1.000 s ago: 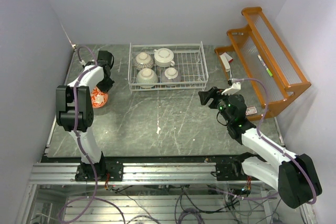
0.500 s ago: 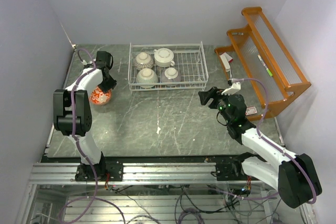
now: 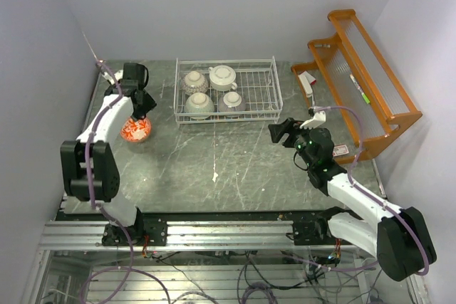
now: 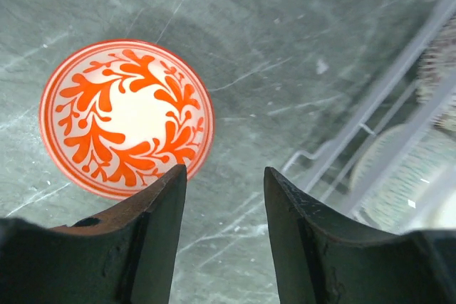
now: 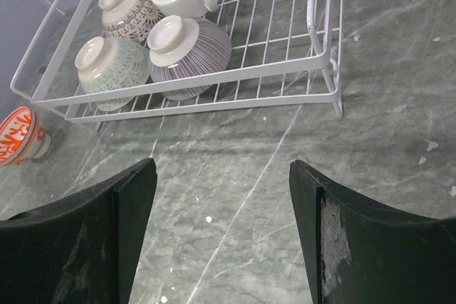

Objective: Unload the bowls from the dish rack

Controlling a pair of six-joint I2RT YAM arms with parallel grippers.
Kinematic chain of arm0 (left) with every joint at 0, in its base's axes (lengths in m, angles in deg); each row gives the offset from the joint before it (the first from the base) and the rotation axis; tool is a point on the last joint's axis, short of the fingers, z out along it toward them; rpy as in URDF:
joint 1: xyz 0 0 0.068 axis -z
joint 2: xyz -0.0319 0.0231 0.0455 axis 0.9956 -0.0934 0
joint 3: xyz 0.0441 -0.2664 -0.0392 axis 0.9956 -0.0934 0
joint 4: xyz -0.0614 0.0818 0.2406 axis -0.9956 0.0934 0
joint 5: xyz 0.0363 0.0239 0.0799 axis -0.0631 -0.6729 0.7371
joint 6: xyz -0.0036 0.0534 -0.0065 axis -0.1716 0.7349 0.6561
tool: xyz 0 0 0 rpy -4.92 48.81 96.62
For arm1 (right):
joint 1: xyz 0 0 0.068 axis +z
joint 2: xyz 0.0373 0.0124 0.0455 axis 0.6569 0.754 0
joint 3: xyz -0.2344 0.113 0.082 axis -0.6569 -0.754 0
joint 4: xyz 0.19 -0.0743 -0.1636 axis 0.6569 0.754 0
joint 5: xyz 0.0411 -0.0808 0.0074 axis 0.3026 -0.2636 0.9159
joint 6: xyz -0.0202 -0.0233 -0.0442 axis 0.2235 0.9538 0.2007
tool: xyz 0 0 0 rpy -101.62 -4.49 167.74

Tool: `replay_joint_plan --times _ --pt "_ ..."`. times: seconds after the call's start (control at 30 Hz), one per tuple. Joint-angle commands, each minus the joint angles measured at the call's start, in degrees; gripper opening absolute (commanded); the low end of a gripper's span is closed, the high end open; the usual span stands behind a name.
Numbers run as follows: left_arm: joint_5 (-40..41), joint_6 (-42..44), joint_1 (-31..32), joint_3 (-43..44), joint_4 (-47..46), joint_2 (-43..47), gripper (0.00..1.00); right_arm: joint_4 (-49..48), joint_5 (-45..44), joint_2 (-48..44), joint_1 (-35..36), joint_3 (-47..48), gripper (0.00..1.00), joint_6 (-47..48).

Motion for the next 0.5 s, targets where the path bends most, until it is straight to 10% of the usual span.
replay_joint_plan --times 0.0,0.47 --pt "0.63 0.9 0.43 -0.21 1.22 7.83 0.59 -2.78 1.03 1.18 0.48 1.13 0.75 0.35" --pt "-24.09 3.77 0.46 -25.83 -25.58 33.27 0.58 4.36 -13.25 16.42 13.76 18.53 0.79 9.94"
